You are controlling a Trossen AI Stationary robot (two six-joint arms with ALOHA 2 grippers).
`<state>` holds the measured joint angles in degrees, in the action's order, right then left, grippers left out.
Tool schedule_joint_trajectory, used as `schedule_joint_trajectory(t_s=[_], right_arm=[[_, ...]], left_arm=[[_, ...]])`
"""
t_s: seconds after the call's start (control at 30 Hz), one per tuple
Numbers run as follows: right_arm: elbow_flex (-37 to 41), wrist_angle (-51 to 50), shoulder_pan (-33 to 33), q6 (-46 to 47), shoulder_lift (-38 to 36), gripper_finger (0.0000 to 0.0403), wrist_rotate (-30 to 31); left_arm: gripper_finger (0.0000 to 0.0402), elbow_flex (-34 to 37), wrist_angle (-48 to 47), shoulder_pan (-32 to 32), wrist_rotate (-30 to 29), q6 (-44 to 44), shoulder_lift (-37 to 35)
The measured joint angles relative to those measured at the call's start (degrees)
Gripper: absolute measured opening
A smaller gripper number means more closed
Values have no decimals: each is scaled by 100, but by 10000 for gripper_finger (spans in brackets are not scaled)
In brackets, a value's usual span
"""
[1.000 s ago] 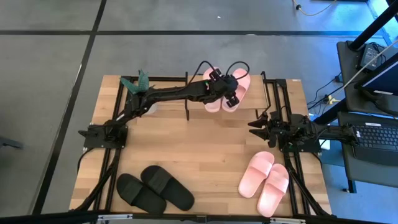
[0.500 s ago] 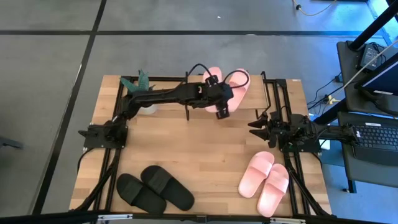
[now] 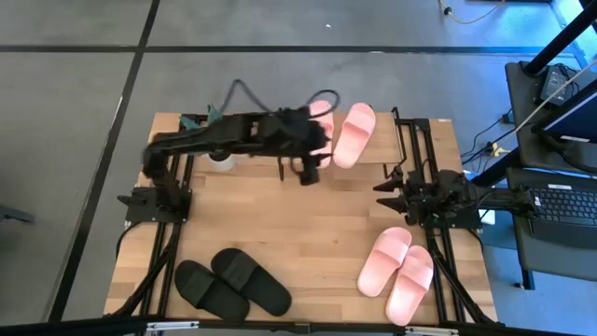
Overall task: Pick and place slides into the shelf
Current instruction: Put the pink slipper on the shelf
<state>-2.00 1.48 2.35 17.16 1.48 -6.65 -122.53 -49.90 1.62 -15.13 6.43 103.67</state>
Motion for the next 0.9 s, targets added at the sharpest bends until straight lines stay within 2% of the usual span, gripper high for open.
schedule_joint_trajectory(t_s=[0.17,0.27,0.4,0.53,0.67,0.77,0.9], right_arm=[[-301,-31,-2,-587,0,210,-208],[-570,-194,-2,-837,14,210,-103],[-1139,-981,0,-869,315,210,197],[-1811,-1453,0,-874,1043,210,268],[-2716,-2013,2,-845,2030,210,558],[-3604,-2971,2,-712,2859,210,1007],[-4892,-4577,123,-433,3897,210,1596]], left_arm=[[166,1269,602,-431,-519,-8,-1191],[166,2489,1435,-642,-591,-26,-2029],[166,4427,2754,-935,-970,-158,-3223],[166,6311,4246,-1174,-1037,-172,-4301],[166,7818,5536,-1337,-1040,-290,-5231],[166,8735,6202,-1404,-1042,-275,-5807],[166,9512,6622,-1412,-1043,-440,-6389]])
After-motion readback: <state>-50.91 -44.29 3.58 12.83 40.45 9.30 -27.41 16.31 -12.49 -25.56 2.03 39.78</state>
